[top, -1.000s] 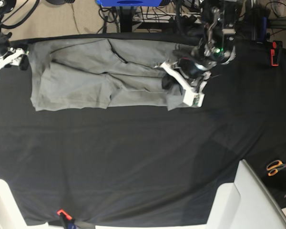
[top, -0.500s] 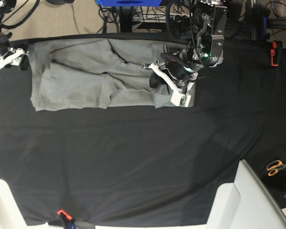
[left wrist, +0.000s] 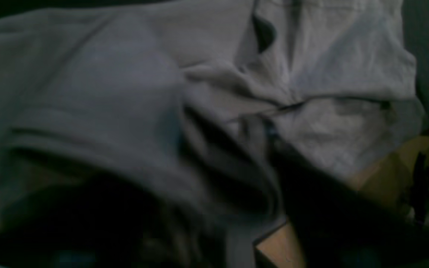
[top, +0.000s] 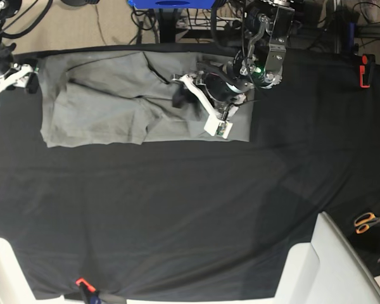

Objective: Fold the T-shirt properly
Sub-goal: 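Fold the strip's end held by the left gripper toward the right gripper, then move the right gripper to the folded shirt's end and grasp it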

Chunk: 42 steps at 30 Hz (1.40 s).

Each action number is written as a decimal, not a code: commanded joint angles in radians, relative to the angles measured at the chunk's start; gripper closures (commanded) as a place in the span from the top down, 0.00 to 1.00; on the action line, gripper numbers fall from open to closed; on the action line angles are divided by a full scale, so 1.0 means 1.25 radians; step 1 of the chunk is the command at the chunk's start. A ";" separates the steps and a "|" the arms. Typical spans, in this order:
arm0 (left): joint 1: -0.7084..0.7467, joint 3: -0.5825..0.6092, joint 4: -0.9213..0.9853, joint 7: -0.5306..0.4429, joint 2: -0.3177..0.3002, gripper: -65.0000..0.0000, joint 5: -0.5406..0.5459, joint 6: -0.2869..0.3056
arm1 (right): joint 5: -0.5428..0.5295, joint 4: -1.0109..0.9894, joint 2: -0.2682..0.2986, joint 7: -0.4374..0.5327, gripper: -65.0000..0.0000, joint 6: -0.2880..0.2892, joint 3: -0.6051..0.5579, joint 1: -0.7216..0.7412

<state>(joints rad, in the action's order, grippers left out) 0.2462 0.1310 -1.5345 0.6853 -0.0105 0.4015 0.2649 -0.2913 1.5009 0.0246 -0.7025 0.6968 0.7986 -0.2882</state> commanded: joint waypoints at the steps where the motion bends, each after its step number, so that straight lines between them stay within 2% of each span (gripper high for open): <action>1: -0.010 0.001 -0.018 -0.014 0.004 0.61 0.013 0.007 | -0.013 0.013 0.010 0.011 0.58 0.001 0.004 0.003; 4: -0.012 0.017 -0.018 -0.014 0.007 0.81 0.015 0.007 | -0.013 0.011 0.010 0.010 0.58 0.001 0.004 0.003; 6: -0.021 0.055 -0.018 -0.014 0.005 0.88 0.015 0.007 | -0.013 0.011 0.010 0.010 0.58 0.001 0.004 0.003; 13: -0.107 0.224 -0.018 -0.014 0.009 0.88 0.015 0.007 | -0.013 0.011 0.009 0.010 0.58 0.001 0.004 0.003; 18: -0.134 0.222 -0.020 -0.014 0.021 0.88 0.015 0.007 | -0.013 0.018 0.009 0.009 0.58 0.001 0.004 0.003; 21: -0.119 0.187 -0.056 -0.014 -0.024 0.88 0.012 0.007 | -0.013 0.025 0.009 0.008 0.58 0.001 0.000 -0.001; 24: -0.053 0.119 -0.134 -0.014 -0.114 0.87 0.013 0.007 | -0.013 0.074 0.008 0.008 0.58 0.001 -0.063 -0.038; 25: -0.027 0.081 -0.161 -0.014 -0.138 0.83 0.013 0.007 | -0.013 0.101 0.008 0.008 0.58 0.001 -0.085 -0.050; 27: 0.029 -0.005 -0.194 -0.014 -0.170 0.59 0.013 0.007 | -0.013 0.146 -0.008 0.008 0.58 0.001 -0.128 -0.074; 28: 0.055 -0.049 -0.204 -0.014 -0.178 0.43 0.013 0.007 | -0.013 0.167 -0.019 0.008 0.58 0.001 -0.145 -0.088; 30: 0.102 -0.147 -0.210 -0.014 -0.192 0.03 0.013 0.007 | -0.013 0.202 -0.046 0.008 0.58 0.001 -0.191 -0.119; 31: 0.122 -0.193 -0.208 -0.015 -0.198 0.00 0.013 0.007 | -0.013 0.210 -0.056 0.007 0.58 0.001 -0.217 -0.132; 34: 0.173 -0.325 -0.204 -0.015 -0.206 0.00 0.008 0.011 | -0.013 0.216 -0.071 -0.024 0.58 0.001 -0.297 -0.165; 36: 0.204 -0.391 -0.203 -0.015 -0.234 0.00 0.008 0.011 | -0.013 0.216 -0.088 -0.047 0.58 0.001 -0.352 -0.178; 42: 0.238 -0.487 -0.100 -0.022 -0.314 0.00 0.007 0.011 | -0.013 0.218 -0.091 -0.047 0.58 0.001 -0.502 -0.208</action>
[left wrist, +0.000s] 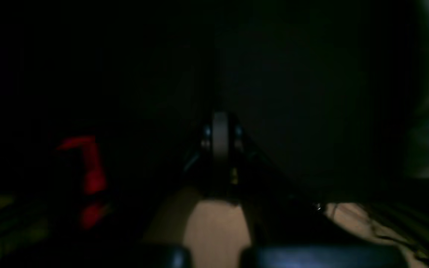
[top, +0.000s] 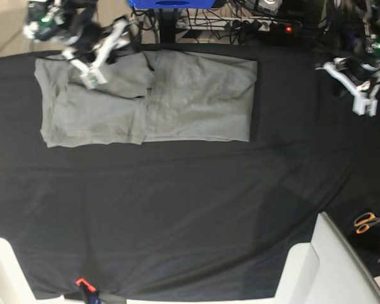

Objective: Fold the T-shirt properly
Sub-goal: 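Move the right gripper to the folded shirt's end and grasp it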

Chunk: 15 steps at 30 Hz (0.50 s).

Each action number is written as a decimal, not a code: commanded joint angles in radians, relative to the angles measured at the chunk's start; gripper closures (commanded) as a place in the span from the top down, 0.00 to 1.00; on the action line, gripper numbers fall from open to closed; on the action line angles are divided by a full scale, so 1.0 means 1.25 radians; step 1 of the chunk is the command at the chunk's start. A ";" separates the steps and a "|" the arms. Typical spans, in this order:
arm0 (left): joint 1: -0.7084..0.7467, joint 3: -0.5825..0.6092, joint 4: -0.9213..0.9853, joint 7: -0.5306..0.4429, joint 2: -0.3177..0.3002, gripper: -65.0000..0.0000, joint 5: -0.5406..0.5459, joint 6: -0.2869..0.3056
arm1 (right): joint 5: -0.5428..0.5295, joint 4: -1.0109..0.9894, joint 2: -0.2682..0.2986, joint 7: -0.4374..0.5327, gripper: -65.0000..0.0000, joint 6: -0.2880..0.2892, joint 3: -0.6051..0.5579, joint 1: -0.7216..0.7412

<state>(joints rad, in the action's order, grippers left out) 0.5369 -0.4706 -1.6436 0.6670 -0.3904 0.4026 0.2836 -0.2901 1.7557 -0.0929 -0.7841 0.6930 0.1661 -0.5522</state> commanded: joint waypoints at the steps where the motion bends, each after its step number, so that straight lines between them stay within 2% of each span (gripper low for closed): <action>1: 0.004 -0.013 0.014 -0.015 -0.017 0.00 0.006 -0.004 | -0.014 0.014 0.003 0.014 0.58 0.004 -0.012 0.005; 4: 0.009 -0.011 0.090 -0.111 -0.036 0.00 -0.013 -0.004 | -0.015 0.010 0.001 0.013 0.58 0.004 -0.071 0.019; 8: 0.020 -0.011 0.148 -0.221 -0.031 0.00 -0.151 -0.004 | -0.016 -0.023 0.000 0.013 0.58 0.004 -0.110 0.042; 12: 0.022 -0.019 0.157 -0.253 -0.010 0.00 -0.200 0.002 | -0.078 -0.076 0.003 0.012 0.58 0.004 -0.111 0.059; 15: 0.022 -0.021 0.157 -0.253 -0.007 0.00 -0.200 0.058 | -0.090 -0.113 0.003 -0.002 0.58 0.004 -0.113 0.075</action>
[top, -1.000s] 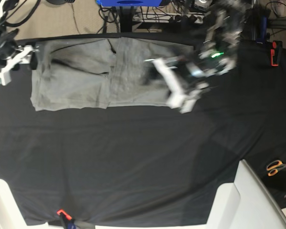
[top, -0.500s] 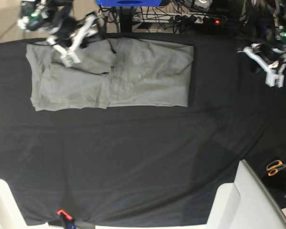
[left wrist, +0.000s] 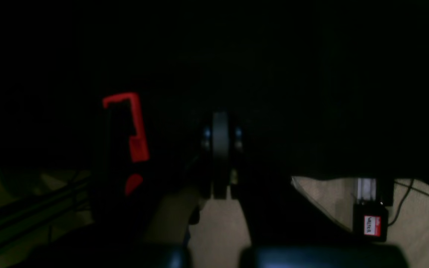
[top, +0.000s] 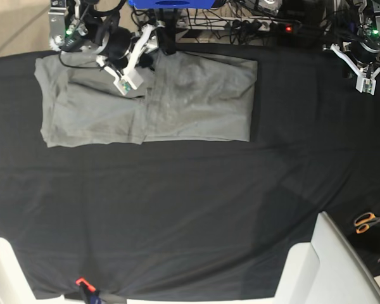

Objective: Fold the T-shirt properly
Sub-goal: 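Move the right gripper to the folded shirt's end and grasp it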

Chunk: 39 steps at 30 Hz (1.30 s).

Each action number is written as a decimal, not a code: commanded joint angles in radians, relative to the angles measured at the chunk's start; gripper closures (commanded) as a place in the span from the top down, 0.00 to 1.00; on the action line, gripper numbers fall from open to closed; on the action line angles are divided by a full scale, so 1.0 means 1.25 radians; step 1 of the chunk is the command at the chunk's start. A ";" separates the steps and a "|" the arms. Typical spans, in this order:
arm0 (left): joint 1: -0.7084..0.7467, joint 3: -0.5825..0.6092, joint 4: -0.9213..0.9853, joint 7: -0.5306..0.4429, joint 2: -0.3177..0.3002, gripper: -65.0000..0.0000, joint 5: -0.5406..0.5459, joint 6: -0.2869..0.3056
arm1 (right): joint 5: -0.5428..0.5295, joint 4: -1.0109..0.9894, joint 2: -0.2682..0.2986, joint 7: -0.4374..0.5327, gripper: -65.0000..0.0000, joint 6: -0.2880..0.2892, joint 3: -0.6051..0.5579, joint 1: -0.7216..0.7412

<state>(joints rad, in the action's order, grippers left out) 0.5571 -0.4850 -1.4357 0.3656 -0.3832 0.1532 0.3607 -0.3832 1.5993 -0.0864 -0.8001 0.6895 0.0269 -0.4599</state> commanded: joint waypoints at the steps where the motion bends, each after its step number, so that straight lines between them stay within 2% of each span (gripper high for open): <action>1: 0.005 -0.009 -0.010 -0.012 -0.012 0.00 -0.002 0.009 | -0.017 0.001 -0.003 0.010 0.58 0.007 -0.001 0.008; 20: 0.003 -0.009 -0.010 -0.011 0.006 0.00 -0.004 0.016 | -0.017 -0.071 -0.001 0.012 0.57 0.007 0.000 0.046; 22: 0.003 -0.009 -0.010 -0.011 0.006 0.00 -0.004 0.016 | -0.018 -0.073 -0.001 0.011 0.47 0.007 0.000 0.054; 25: 0.002 -0.009 -0.010 -0.011 0.006 0.00 -0.004 0.016 | -0.018 -0.075 -0.003 0.010 0.25 0.007 0.000 0.057; 26: 0.002 -0.009 -0.010 -0.011 0.006 0.00 -0.004 0.016 | -0.018 -0.075 -0.003 0.010 0.20 0.007 0.000 0.057; 32: 0.002 -0.009 -0.010 -0.011 0.005 0.00 -0.005 0.016 | -0.018 -0.075 -0.001 0.010 0.02 0.007 0.000 0.063; 39: 0.003 -0.009 -0.010 -0.011 0.005 0.00 -0.005 0.016 | -0.016 -0.066 0.002 0.009 0.01 0.007 0.005 0.057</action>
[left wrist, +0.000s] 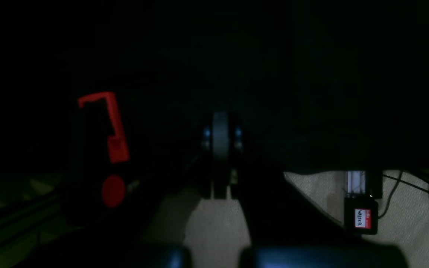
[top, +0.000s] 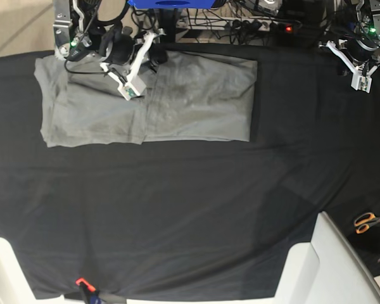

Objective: Fold the T-shirt properly
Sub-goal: 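Move the right gripper to the folded shirt's end and grasp it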

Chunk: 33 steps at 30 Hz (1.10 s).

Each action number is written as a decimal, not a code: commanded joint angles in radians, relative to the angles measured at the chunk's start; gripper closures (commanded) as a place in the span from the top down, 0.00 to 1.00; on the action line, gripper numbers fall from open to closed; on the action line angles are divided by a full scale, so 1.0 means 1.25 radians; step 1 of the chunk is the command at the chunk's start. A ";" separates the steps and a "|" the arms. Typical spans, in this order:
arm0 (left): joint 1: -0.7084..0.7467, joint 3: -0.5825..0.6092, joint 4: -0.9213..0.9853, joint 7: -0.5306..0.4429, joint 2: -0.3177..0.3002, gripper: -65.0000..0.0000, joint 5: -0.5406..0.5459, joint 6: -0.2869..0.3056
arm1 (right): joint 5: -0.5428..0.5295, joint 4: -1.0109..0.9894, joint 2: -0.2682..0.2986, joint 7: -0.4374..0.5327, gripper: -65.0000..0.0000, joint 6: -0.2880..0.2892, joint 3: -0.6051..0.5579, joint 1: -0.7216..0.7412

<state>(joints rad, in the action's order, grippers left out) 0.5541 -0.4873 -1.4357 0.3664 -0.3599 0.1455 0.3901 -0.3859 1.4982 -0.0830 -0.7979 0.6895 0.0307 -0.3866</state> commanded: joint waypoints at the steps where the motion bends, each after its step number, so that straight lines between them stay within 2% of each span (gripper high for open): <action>1: 0.007 -0.007 -0.010 -0.011 -0.013 0.00 0.001 -0.007 | -0.014 0.015 -0.001 0.007 0.01 0.007 0.002 -0.003; 7: 0.007 -0.007 -0.008 -0.011 -0.013 0.00 0.001 -0.007 | -0.012 0.058 0.001 -0.002 0.01 0.007 0.003 -0.015; 9: 0.007 -0.007 -0.008 -0.011 -0.013 0.00 0.001 -0.007 | -0.012 0.081 0.001 -0.018 0.01 -0.023 0.003 -0.020; 15: 0.007 -0.007 -0.008 -0.011 -0.013 0.00 0.001 -0.006 | -0.012 0.090 0.003 -0.023 0.01 -0.039 0.002 -0.019; 19: 0.007 -0.007 -0.008 -0.011 -0.013 0.00 0.001 -0.006 | -0.016 0.090 0.018 -0.019 0.01 -0.069 0.003 -0.019; 30: 0.002 -0.007 0.042 -0.015 -0.016 0.00 0.001 -0.006 | -0.012 0.091 0.019 -0.018 0.01 -0.072 0.003 -0.018; 33: 0.002 -0.007 0.042 -0.015 -0.016 0.00 0.001 -0.006 | -0.012 0.091 0.019 -0.018 0.01 -0.107 0.003 -0.015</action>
<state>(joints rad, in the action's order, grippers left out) 0.5503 -0.4877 -1.3705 0.3618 -0.3634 0.1417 0.3901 -0.3889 1.5906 -0.0582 -0.8349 0.5476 0.0349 -0.4095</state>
